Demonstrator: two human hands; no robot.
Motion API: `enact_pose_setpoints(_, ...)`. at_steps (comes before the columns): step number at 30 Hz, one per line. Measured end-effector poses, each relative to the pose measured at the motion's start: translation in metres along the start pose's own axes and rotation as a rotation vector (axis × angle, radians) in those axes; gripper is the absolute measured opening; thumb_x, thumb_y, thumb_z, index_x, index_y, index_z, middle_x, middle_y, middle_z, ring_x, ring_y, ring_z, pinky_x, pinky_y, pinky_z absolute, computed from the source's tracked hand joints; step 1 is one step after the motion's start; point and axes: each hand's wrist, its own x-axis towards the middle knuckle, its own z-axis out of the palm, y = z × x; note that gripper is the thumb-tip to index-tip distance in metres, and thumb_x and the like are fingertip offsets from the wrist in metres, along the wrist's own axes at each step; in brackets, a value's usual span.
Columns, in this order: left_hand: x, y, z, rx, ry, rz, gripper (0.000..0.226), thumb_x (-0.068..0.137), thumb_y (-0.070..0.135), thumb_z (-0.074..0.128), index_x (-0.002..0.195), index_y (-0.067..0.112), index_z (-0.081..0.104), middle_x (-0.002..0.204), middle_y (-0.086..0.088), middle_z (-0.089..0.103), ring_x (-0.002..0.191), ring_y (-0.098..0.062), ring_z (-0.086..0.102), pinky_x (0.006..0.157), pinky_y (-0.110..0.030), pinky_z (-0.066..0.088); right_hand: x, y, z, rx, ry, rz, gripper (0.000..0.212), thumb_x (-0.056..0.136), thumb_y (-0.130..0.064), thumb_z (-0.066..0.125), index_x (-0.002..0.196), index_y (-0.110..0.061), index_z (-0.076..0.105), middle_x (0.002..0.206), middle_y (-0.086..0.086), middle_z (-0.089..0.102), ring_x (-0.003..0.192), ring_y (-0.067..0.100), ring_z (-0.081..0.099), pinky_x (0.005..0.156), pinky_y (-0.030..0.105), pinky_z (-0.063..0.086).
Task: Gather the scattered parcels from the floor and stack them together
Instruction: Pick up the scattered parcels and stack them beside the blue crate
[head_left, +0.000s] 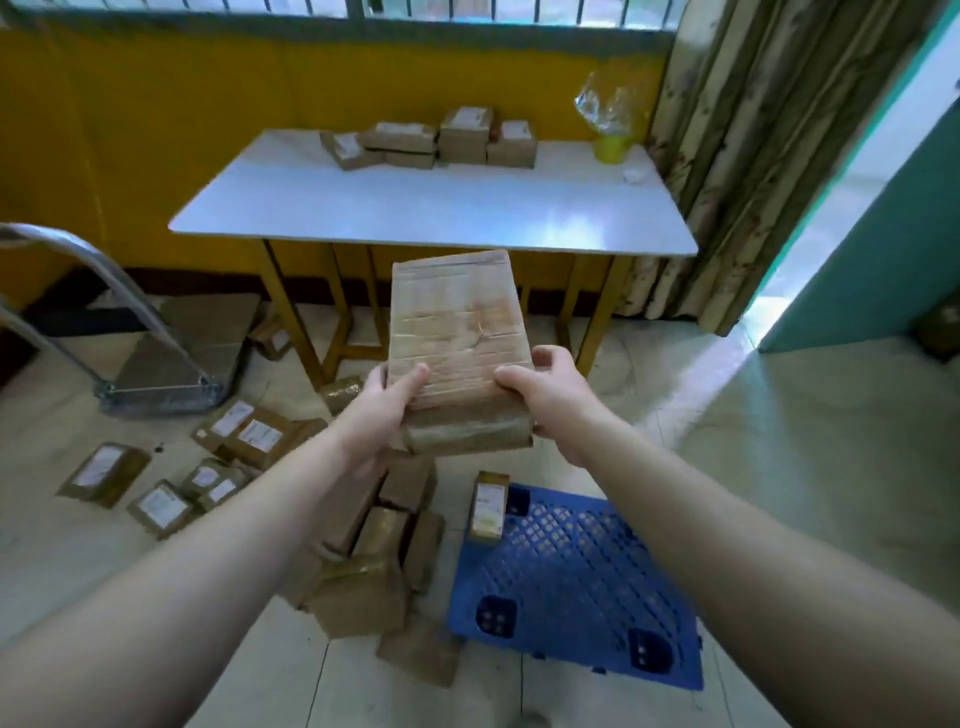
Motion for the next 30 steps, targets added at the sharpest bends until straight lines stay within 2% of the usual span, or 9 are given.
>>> enact_pose_setpoints(4, -0.019, 0.039, 0.006, -0.013, -0.044, 0.069, 0.044, 0.092, 0.035, 0.059, 0.131, 0.032, 0.039, 0.112, -0.002, 0.058, 0.096, -0.025, 0.063, 0.057, -0.034, 0.058, -0.034, -0.023, -0.016, 0.028, -0.04, -0.085, 0.071, 0.082, -0.033, 0.067, 0.143, -0.031, 0.031, 0.123, 0.001, 0.057, 0.102, 0.02, 0.06, 0.089, 0.046, 0.053)
enact_pose_setpoints(7, -0.029, 0.049, 0.002, -0.039, -0.109, 0.108, 0.043, 0.09, 0.031, 0.062, 0.127, 0.035, 0.041, 0.111, -0.001, 0.057, 0.095, -0.025, 0.064, 0.06, -0.036, 0.058, -0.056, -0.03, -0.021, -0.003, -0.002, -0.098, 0.069, 0.083, -0.038, 0.068, 0.141, -0.032, 0.031, 0.113, -0.004, 0.055, 0.099, 0.018, 0.059, 0.084, 0.043, 0.054)
enact_pose_setpoints(11, -0.04, 0.045, 0.004, 0.036, -0.177, 0.129, 0.062, 0.087, 0.029, 0.067, 0.137, 0.04, 0.032, 0.115, 0.001, 0.053, 0.099, -0.024, 0.063, 0.066, -0.037, 0.059, -0.076, -0.025, -0.015, -0.052, 0.139, -0.074, 0.073, 0.08, -0.049, 0.068, 0.138, -0.031, 0.026, 0.111, -0.005, 0.051, 0.102, 0.02, 0.056, 0.088, 0.048, 0.053)
enact_pose_setpoints(13, -0.042, 0.037, 0.008, 0.082, -0.217, 0.15, 0.067, 0.087, 0.025, 0.066, 0.14, 0.04, 0.028, 0.121, -0.001, 0.053, 0.103, -0.025, 0.062, 0.08, -0.044, 0.058, -0.084, -0.014, -0.011, -0.096, 0.18, -0.073, 0.075, 0.081, -0.048, 0.067, 0.14, -0.032, 0.022, 0.121, -0.003, 0.05, 0.107, 0.022, 0.054, 0.091, 0.051, 0.051)
enact_pose_setpoints(15, -0.044, 0.03, 0.012, 0.115, -0.26, 0.134, 0.069, 0.089, 0.022, 0.064, 0.142, 0.042, 0.026, 0.119, -0.001, 0.054, 0.104, -0.025, 0.062, 0.084, -0.046, 0.056, -0.09, -0.001, -0.01, -0.119, 0.2, -0.052, 0.084, 0.083, -0.046, 0.067, 0.145, -0.035, 0.012, 0.134, 0.001, 0.046, 0.116, 0.026, 0.051, 0.091, 0.054, 0.05)
enact_pose_setpoints(18, -0.048, 0.018, 0.021, 0.127, -0.293, 0.102, 0.069, 0.091, 0.018, 0.061, 0.145, 0.037, 0.023, 0.117, -0.003, 0.056, 0.102, -0.025, 0.063, 0.081, -0.043, 0.057, -0.096, 0.014, -0.014, -0.158, 0.212, -0.007, 0.096, 0.084, -0.044, 0.067, 0.15, -0.037, -0.003, 0.146, 0.003, 0.036, 0.122, 0.03, 0.048, 0.087, 0.054, 0.053)
enact_pose_setpoints(21, -0.044, 0.011, 0.033, 0.133, -0.28, 0.073, 0.068, 0.092, 0.014, 0.06, 0.146, 0.034, 0.023, 0.114, -0.004, 0.056, 0.1, -0.025, 0.062, 0.085, -0.048, 0.055, -0.092, 0.02, -0.026, -0.197, 0.165, 0.024, 0.102, 0.085, -0.044, 0.066, 0.15, -0.037, -0.012, 0.15, 0.002, 0.032, 0.122, 0.029, 0.048, 0.084, 0.05, 0.055)
enact_pose_setpoints(25, -0.03, 0.012, 0.055, 0.167, -0.263, 0.024, 0.07, 0.091, 0.015, 0.061, 0.145, 0.034, 0.022, 0.114, -0.004, 0.053, 0.1, -0.025, 0.06, 0.083, -0.05, 0.055, -0.075, 0.026, -0.048, -0.224, 0.115, 0.056, 0.101, 0.086, -0.042, 0.066, 0.15, -0.037, -0.013, 0.15, 0.004, 0.03, 0.118, 0.029, 0.051, 0.079, 0.047, 0.058)
enact_pose_setpoints(30, -0.005, 0.006, 0.094, 0.251, -0.203, -0.025, 0.071, 0.09, 0.016, 0.063, 0.146, 0.032, 0.021, 0.106, 0.0, 0.052, 0.095, -0.022, 0.06, 0.069, -0.04, 0.058, -0.035, 0.041, -0.084, -0.272, 0.065, 0.082, 0.102, 0.087, -0.042, 0.066, 0.149, -0.036, -0.014, 0.154, 0.004, 0.026, 0.116, 0.025, 0.049, 0.077, 0.039, 0.057)
